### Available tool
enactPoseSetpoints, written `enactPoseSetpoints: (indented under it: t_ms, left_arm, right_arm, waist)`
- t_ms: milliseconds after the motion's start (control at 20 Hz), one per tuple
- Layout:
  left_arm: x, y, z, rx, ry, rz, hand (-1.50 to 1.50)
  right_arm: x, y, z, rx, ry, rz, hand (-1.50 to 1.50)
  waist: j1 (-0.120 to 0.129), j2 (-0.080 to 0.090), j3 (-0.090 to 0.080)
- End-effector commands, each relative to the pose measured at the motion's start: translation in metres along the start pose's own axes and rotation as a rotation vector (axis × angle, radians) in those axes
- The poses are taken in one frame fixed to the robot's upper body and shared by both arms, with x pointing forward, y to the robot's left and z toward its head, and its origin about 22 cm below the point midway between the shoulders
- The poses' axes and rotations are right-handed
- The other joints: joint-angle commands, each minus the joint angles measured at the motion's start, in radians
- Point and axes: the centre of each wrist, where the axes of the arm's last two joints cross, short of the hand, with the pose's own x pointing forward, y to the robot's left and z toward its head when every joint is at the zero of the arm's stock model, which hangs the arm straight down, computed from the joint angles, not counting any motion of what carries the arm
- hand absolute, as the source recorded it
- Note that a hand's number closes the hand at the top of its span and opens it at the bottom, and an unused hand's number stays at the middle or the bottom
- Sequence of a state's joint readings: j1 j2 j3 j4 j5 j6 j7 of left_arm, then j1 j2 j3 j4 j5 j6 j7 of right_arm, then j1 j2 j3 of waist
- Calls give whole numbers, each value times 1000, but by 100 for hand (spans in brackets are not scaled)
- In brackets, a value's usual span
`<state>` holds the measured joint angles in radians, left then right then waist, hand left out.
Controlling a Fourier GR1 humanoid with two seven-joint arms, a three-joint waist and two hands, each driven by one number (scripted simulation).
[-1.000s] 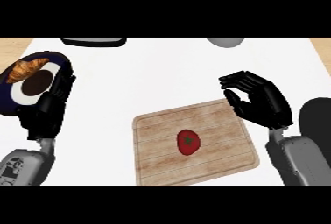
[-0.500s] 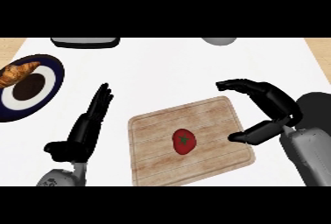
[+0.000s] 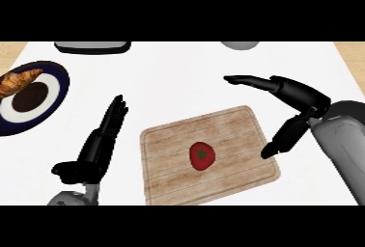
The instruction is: Pick the tomato from the cutting board and place it in the pan
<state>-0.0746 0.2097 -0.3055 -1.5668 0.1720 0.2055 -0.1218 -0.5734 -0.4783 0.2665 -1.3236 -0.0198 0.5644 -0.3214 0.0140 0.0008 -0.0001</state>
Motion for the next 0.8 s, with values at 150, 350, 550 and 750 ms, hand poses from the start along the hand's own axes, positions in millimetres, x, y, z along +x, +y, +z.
enactPoseSetpoints:
  t_ms: [150,350,550,750]
  left_arm:
    - [-14,7,0,-3,13,-1,0]
    - [-11,-2,8,-9,10,-11,0]
    - [-3,24,-6,5,-5,-3,0]
    - [-7,-1,14,10,5,-5,0]
  right_arm:
    - [28,37,-52,246,121,222,-150]
    - [29,55,-69,386,190,388,-150]
    - [35,82,-82,464,219,490,-150]
    - [28,107,-76,491,273,500,-150]
  waist:
    - [-9,-2,-1]
    - [4,0,0]
    - [-8,-1,-1]
    - [-12,-3,0]
